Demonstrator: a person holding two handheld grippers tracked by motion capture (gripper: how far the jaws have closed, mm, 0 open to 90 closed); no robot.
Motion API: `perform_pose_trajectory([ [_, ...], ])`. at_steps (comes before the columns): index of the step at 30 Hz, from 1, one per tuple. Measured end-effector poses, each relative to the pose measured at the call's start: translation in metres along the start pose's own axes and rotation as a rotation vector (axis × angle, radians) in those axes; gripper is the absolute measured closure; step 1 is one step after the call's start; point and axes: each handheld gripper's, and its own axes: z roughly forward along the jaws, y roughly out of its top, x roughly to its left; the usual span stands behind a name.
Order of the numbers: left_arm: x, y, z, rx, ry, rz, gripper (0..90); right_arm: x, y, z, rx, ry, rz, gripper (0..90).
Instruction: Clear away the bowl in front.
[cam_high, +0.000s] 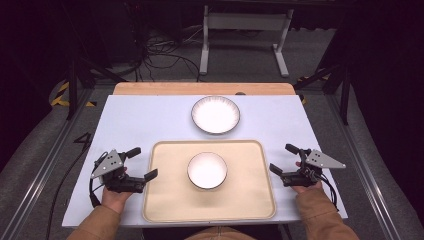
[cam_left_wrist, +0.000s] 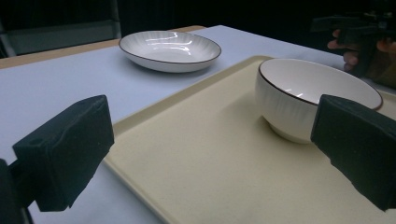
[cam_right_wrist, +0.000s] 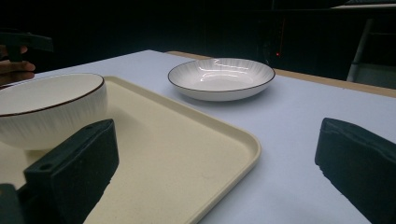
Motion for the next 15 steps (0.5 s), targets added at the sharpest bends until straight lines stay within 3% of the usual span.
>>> perform_pose_trajectory([
  [9, -0.002, -0.0018, -0.0028, -0.017, -0.057, -0.014, 0.1, 0.0029, -0.0011, 0.0, 0.01, -0.009, -0.008, 0.0],
  [15, -0.0005, -0.0024, -0.0043, -0.026, -0.059, -0.034, 0.1, 0.0029, -0.0011, 0.0002, 0.008, -0.012, -0.003, 0.0],
])
